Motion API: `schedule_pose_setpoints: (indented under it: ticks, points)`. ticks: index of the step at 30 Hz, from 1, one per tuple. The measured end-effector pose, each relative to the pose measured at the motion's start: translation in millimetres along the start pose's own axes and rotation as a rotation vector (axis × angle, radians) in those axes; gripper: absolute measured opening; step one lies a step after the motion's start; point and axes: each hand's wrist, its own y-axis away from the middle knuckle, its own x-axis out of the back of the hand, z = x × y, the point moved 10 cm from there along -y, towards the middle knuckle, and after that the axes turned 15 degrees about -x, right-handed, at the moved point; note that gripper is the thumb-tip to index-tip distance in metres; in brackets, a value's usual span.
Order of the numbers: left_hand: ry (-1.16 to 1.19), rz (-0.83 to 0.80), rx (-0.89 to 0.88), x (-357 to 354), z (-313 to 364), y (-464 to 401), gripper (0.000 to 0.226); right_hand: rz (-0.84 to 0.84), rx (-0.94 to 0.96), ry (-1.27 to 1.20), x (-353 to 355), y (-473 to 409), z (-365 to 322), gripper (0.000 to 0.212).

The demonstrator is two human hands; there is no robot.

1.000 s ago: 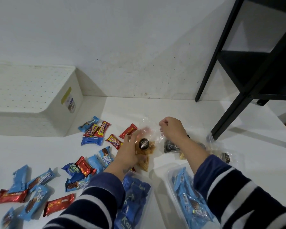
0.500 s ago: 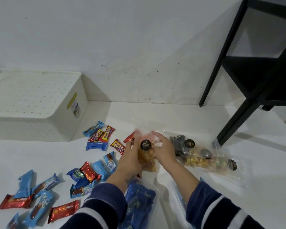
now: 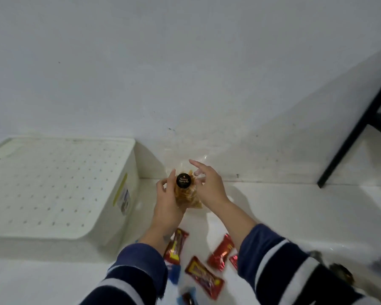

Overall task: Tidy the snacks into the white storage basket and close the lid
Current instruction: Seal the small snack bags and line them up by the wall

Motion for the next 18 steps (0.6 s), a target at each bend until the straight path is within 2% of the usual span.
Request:
schedule_pose_setpoints:
  ticks: [4,5,8,10,12,14,16,18]
  points:
    - [-0.003,0.045,-0.018,0,-44,-32,0.093,-0.032,-0.012,0.036,-29,-41,-8,0.064]
    - [0.007,0.055,-0.028,-2,-49,-36,0.085,-0.044,-0.017,0.055,-34,-47,-8,0.063]
    - [-0.097,0.090,-0.079,0,-56,-45,0.041,-0.074,-0.046,0.103,-47,-62,-1,0.063]
    - [-0.103,0.049,-0.114,-3,-59,-49,0.042,-0.073,-0.046,0.119,-50,-68,1,0.064]
    - [-0.130,0.082,-0.099,0,-60,-48,0.039,-0.083,-0.025,0.128,-50,-68,-1,0.067]
    - [-0.015,0.066,-0.029,-1,-64,-42,0.058,-0.095,-0.023,0.156,-46,-62,0,0.069]
    - [-0.068,0.052,0.013,-2,-62,-31,0.075,-0.100,-0.049,0.197,-38,-51,7,0.065]
    - [-0.136,0.009,0.015,-9,-47,-16,0.078,-0.107,-0.066,0.225,-27,-35,18,0.057]
